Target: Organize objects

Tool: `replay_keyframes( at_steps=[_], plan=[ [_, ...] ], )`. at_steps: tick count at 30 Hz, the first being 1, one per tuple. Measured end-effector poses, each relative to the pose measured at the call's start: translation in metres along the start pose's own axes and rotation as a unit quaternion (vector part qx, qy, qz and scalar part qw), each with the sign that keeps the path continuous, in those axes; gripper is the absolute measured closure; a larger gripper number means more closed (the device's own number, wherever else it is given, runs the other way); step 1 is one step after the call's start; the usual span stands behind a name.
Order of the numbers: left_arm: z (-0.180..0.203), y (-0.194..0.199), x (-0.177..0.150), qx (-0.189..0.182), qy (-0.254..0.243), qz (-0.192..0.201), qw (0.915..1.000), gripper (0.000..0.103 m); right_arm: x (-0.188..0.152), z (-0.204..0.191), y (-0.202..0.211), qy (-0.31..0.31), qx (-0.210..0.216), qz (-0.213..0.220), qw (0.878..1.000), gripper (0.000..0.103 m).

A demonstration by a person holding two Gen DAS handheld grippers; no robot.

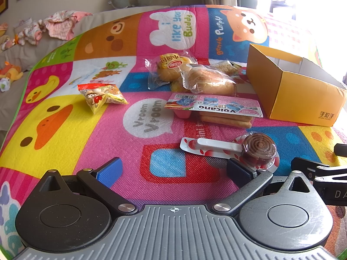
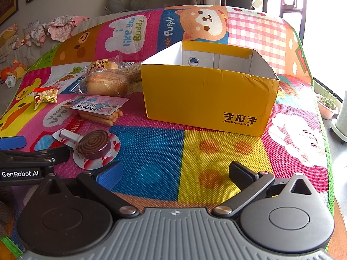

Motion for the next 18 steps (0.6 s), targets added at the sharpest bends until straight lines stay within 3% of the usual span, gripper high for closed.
replay_keyframes(
  at_steps=[18],
  plan=[
    [0.0001,0.0002,-0.0004,0.000,0.000,0.000,1.0000,0.000,-0.0019,-0.0017,-0.0008,0.002,-0.004,0.000,1.000,0.000]
  ],
)
Point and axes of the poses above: each gripper's, at about its wrist camera, not at the fingertips, and y roughly against the way its jaws point, z to its right, x to its top, the point moved 2 cm from there along -y, roughly the way its jaws point, and after that the axes turned 7 degrees about y, right-handed, at the moved point
